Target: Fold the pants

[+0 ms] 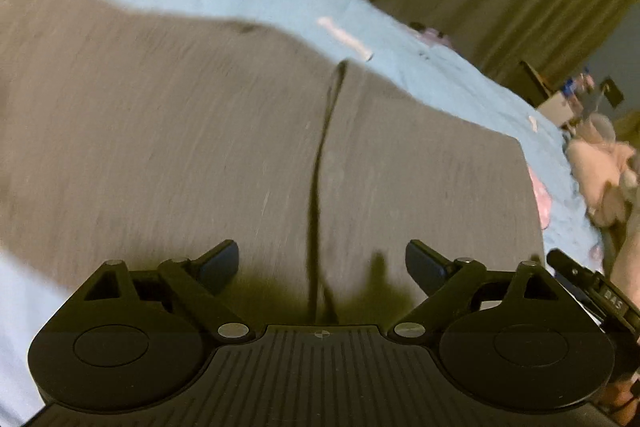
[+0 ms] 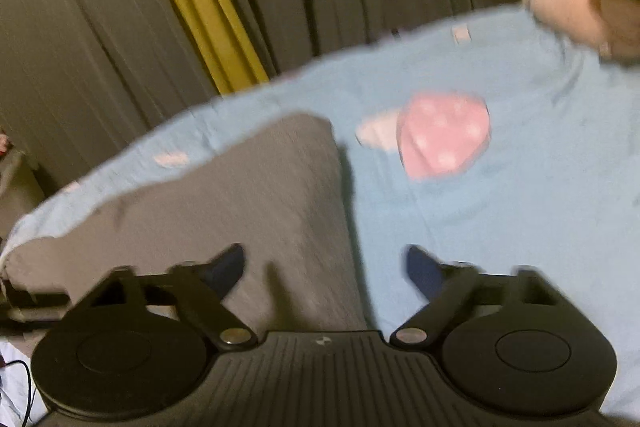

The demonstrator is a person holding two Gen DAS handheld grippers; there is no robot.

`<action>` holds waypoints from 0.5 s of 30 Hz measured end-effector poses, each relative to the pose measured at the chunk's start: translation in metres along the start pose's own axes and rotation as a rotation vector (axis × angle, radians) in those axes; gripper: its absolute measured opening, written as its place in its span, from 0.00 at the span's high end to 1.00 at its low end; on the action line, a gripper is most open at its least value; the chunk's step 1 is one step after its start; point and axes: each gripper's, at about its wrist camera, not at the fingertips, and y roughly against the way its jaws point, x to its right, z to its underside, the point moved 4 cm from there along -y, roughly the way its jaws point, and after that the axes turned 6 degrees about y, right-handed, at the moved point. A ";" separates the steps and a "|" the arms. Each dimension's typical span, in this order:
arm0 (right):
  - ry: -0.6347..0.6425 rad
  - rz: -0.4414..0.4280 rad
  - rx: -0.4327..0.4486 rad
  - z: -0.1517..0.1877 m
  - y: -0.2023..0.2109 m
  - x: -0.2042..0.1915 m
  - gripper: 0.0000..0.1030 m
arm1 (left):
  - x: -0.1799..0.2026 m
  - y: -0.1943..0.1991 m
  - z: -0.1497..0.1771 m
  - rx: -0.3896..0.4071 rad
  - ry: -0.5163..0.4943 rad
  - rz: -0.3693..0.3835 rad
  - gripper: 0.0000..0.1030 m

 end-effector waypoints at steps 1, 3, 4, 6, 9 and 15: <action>0.015 -0.001 0.016 -0.001 0.003 -0.004 0.61 | -0.002 0.002 0.001 -0.001 0.025 0.020 0.10; 0.046 0.003 0.016 0.000 0.005 -0.013 0.67 | 0.002 0.011 0.003 0.018 0.043 0.070 0.10; 0.057 -0.010 0.008 0.001 0.004 -0.016 0.69 | 0.005 0.014 0.004 0.032 0.036 0.089 0.10; 0.091 -0.013 0.004 0.003 0.005 -0.023 0.69 | 0.016 0.018 0.009 0.053 -0.017 0.115 0.10; 0.171 -0.011 0.025 0.004 0.011 -0.036 0.69 | 0.029 0.012 0.016 0.048 -0.099 0.118 0.10; 0.232 0.150 -0.235 0.024 -0.019 -0.038 0.69 | 0.032 -0.027 0.034 -0.083 -0.244 -0.100 0.12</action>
